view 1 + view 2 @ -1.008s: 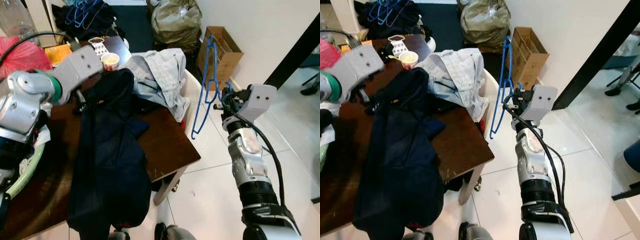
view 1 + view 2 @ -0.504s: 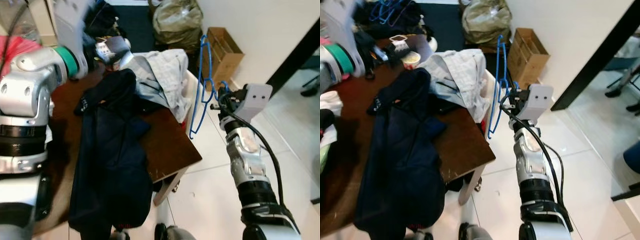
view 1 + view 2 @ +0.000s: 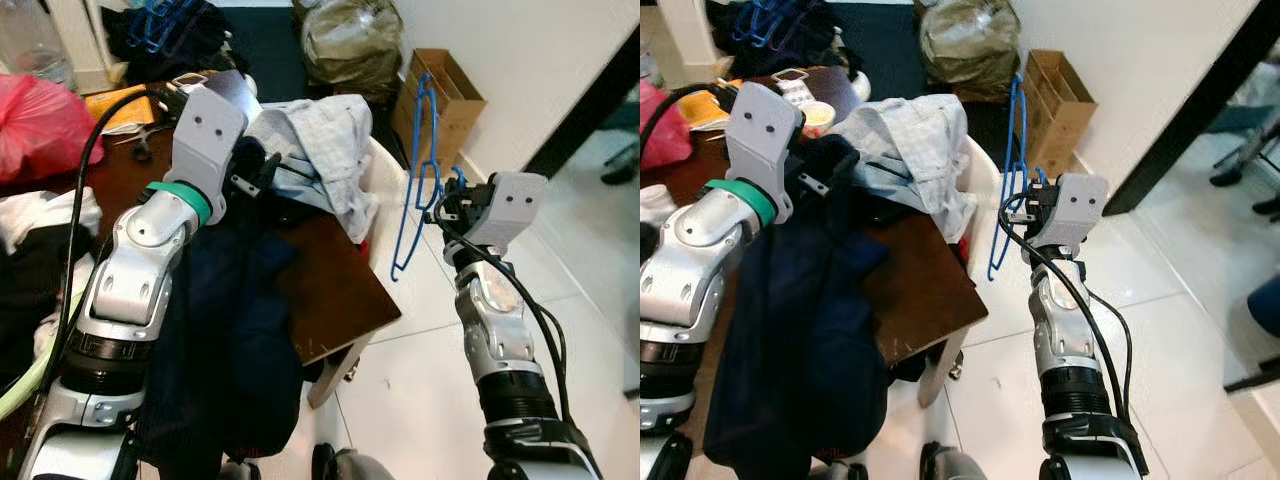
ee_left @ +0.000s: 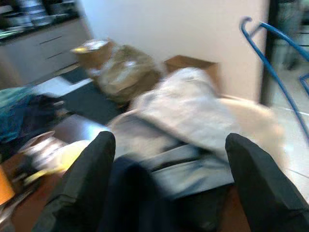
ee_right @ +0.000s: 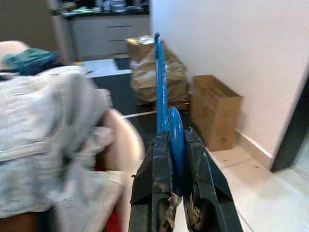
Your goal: Hang hanger
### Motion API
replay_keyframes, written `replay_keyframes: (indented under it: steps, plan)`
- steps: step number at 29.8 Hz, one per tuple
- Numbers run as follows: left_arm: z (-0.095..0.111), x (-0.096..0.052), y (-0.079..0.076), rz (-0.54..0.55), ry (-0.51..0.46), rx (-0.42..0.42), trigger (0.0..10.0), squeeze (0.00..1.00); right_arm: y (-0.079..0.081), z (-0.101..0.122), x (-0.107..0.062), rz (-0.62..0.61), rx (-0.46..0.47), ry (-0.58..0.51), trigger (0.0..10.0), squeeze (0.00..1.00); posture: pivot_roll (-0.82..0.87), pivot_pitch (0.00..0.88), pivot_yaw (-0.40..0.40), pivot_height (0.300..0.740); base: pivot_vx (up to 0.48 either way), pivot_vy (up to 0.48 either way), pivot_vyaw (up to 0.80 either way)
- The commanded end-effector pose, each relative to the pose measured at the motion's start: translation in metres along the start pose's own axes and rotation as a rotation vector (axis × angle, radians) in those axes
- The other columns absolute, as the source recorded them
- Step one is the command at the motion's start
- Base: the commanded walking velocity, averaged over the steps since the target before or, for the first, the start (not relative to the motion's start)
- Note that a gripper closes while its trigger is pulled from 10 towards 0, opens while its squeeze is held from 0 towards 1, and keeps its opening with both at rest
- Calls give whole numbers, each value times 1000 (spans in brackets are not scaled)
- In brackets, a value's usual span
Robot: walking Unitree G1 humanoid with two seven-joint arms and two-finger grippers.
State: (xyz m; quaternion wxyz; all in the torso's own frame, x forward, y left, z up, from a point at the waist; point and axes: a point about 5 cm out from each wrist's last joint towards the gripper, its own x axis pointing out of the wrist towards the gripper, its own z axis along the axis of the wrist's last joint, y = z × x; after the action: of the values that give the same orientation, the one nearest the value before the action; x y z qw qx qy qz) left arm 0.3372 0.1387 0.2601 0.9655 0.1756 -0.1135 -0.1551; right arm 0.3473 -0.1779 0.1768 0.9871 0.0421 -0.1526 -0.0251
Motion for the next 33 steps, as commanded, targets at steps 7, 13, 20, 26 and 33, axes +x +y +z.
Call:
replay_keyframes:
  steps: [7, 13, 20, 26, 33]
  plan:
    - [19, 7, -26, -73, -102, 18, 10000, 0, -14, 1, -3, -73, -9, 2, 10000, 0, 6, 59, -20, 740, 0, 0, -800]
    - [26, 10, -37, -74, -146, -172, 10000, 0, -19, 6, -3, -107, -54, -10, 10000, 0, -4, 55, -10, 740, 0, 0, -800]
    - [13, 13, -45, -74, -69, -166, 10000, 0, -30, 8, -4, -154, -106, 5, 10000, 0, -12, 51, 4, 740, 0, 0, -800]
    - [-3, 13, -44, -3, 3, -144, 10000, 0, -37, -1, -10, -216, -145, 64, 10000, 0, -14, 49, 17, 740, 0, 0, -800]
    - [-18, 12, -47, 2, 23, -169, 10000, 0, -64, -29, -35, -368, -275, 236, 10000, 0, -21, 42, 41, 740, 0, 0, -800]
